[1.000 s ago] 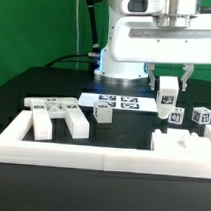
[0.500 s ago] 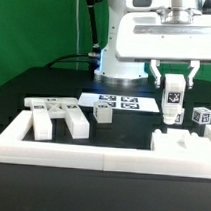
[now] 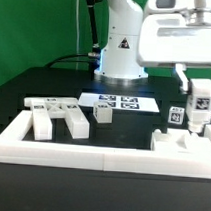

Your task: Assemble chair

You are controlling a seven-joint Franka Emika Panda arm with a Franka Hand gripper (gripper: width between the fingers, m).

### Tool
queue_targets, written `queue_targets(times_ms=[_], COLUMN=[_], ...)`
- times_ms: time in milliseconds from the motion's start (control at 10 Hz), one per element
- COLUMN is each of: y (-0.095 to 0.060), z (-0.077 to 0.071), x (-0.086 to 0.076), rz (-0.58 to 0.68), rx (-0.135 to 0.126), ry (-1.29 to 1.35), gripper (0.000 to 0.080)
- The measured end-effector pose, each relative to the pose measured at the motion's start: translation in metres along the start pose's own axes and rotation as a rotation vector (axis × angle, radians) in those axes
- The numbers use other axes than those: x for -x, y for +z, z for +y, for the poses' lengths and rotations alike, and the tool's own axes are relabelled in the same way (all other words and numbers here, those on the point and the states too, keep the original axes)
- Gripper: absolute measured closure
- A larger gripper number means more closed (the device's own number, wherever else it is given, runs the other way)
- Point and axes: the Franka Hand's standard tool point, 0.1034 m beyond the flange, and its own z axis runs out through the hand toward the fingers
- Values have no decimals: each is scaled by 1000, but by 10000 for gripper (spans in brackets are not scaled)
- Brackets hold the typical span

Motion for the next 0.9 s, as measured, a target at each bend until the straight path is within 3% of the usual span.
queue_targets(times_ms=[500,900], y=[1,11], z=[0,-13], x=[2,7], rz=[13,59], rx=[1,-5], ry=[-1,-24], gripper=[509,509])
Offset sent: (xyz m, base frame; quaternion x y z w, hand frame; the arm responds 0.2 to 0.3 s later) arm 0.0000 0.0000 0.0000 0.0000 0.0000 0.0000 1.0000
